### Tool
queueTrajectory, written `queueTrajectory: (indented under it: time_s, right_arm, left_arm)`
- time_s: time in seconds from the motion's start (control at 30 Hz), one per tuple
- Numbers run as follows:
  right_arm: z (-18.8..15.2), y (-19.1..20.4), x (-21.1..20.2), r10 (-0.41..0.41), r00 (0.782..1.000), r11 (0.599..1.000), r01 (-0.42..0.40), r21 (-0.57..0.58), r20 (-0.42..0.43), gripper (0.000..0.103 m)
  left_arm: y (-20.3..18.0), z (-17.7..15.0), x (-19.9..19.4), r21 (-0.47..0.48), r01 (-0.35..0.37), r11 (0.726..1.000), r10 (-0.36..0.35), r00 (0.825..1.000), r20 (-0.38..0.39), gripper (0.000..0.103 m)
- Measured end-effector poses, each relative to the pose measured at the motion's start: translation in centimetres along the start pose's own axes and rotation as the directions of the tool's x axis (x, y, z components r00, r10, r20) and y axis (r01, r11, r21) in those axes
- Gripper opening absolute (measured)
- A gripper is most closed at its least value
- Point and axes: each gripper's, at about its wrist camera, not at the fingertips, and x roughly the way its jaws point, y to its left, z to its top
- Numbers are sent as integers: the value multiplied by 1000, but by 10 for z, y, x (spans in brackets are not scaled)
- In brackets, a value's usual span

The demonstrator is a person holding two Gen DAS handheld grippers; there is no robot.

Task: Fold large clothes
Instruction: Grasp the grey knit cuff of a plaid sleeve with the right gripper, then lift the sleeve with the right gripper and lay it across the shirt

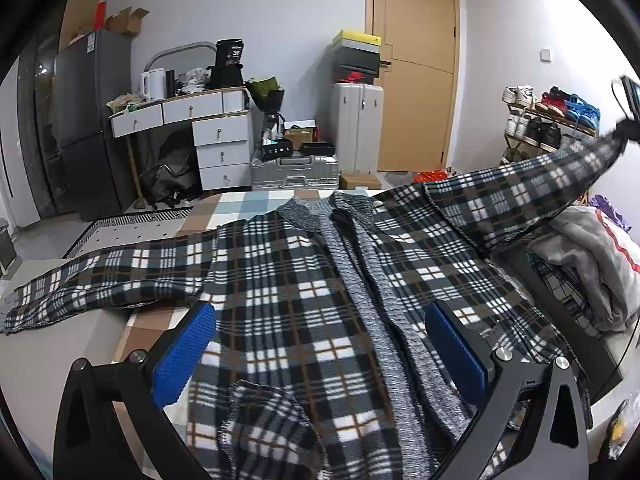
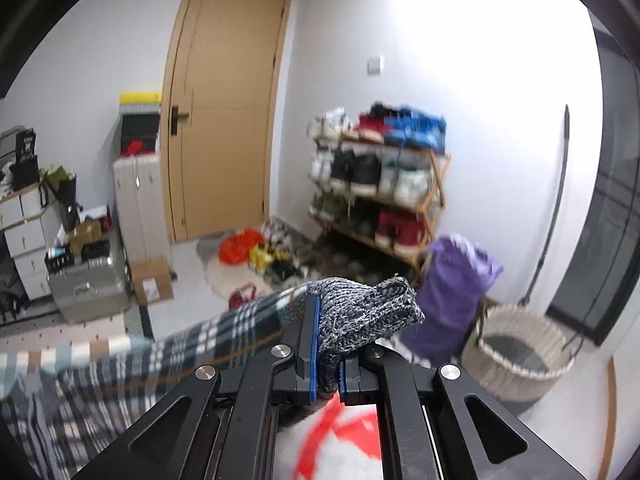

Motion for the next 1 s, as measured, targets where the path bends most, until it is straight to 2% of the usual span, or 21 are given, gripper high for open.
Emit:
queueTrajectory:
  time_s: [0.13,0.23,0.33,0.4,0.47,0.5,0.53,0.57,0.6,0.63,0.7,0.73,0.8,0.87,0.97,1.0]
  right_arm:
    - [23,44,-16,51,997,997,-48,-64,56,6]
    - [24,99,-43,179,980,978,-167,-123,87,6]
    - [13,158,-67,321,944,936,-304,-180,79,6]
    - [-7,213,-82,428,903,882,-413,-226,24,6]
    - [-34,265,-97,530,847,813,-520,-261,-38,6]
    - [-41,282,-100,555,830,791,-549,-270,-63,6]
    - [-57,307,-105,600,792,748,-605,-274,-111,6]
    - [-76,338,-111,644,746,696,-664,-273,-170,6]
    - [-92,361,-117,671,711,658,-702,-274,-211,6]
    - [-104,375,-119,688,683,626,-730,-274,-247,6]
    - [-143,427,-131,724,597,534,-802,-268,-345,6]
    - [-153,440,-134,730,570,509,-821,-257,-376,6]
    - [-195,485,-139,736,485,447,-872,-199,-473,6]
    - [-231,517,-146,731,420,409,-901,-146,-538,6]
    - [-278,554,-150,699,366,392,-915,-99,-614,6]
    - [-292,560,-147,685,369,401,-911,-98,-628,7]
  left_arm:
    - [15,3,-2,-13,-25,1000,25,1000,16,102]
    - [35,8,-8,-79,-18,997,20,1000,18,102]
    - [59,13,-19,-169,-26,985,34,998,47,102]
    - [71,15,-25,-210,-46,977,61,996,67,102]
    - [83,15,-25,-244,-63,968,81,994,68,102]
    - [90,13,-26,-268,-68,961,89,994,66,102]
    - [94,12,-26,-283,-68,957,89,994,64,102]
    - [98,11,-26,-302,-67,951,89,994,59,102]
    - [104,10,-26,-328,-72,942,94,994,52,102]
    - [107,10,-25,-350,-73,934,94,995,45,102]
    - [110,11,-25,-368,-64,928,88,995,50,102]
    - [108,11,-25,-362,-72,929,99,993,57,102]
    - [108,11,-29,-350,-78,934,111,991,74,102]
    - [111,10,-32,-345,-69,936,107,990,93,102]
    - [114,9,-34,-331,-62,942,106,987,117,102]
    - [115,9,-34,-329,-61,942,106,987,120,102]
